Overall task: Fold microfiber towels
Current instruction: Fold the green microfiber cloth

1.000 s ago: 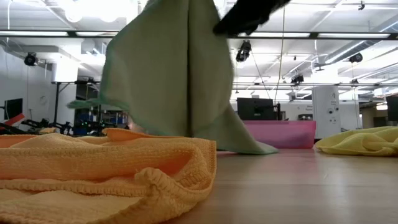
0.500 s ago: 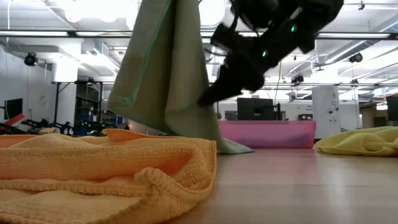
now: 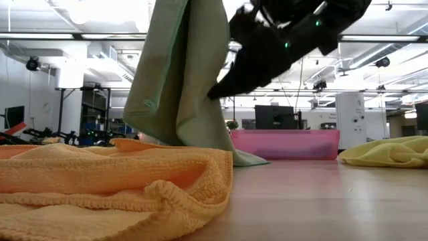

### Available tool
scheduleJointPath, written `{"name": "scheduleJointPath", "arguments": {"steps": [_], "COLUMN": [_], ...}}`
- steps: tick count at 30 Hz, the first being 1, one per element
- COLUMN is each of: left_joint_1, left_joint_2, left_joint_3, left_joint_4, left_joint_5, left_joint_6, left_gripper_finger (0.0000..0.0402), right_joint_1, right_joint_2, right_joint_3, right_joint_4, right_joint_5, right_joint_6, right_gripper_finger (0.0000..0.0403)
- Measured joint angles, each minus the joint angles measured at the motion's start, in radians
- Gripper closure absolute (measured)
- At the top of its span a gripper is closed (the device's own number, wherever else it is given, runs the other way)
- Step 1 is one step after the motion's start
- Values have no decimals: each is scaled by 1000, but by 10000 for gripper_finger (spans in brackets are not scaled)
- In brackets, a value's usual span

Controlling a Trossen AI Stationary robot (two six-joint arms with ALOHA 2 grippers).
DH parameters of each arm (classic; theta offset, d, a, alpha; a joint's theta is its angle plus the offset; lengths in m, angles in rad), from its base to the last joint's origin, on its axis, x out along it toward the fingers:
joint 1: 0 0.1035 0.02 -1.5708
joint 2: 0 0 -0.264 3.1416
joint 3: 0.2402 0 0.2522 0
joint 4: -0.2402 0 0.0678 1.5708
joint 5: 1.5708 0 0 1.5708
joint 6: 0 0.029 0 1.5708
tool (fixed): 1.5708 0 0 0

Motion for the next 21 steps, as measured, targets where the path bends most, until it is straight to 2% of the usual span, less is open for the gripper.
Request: {"name": "scheduleJointPath", "arguments": {"steps": [4, 11, 21], "left_joint_1": [0, 0, 0], "left_joint_2": [1, 1, 5], "left_joint_3": [0, 0, -1], "left_joint_4": [-4, -1, 2], "left_joint_5": [0, 1, 1], "left_joint_6": [-1, -1, -2], "left_gripper_finger": [401, 401, 401], "right_joint_1": [-2, 0, 22], "right_joint_2": [-46, -89, -92], "right_joint_3": [-1, -2, -2], "right_joint_4": [-25, -123, -139], "right_joint_5": [-54, -269, -277], "right_joint_6": [1, -41, -133], "right_gripper_finger": [270, 232, 193]}}
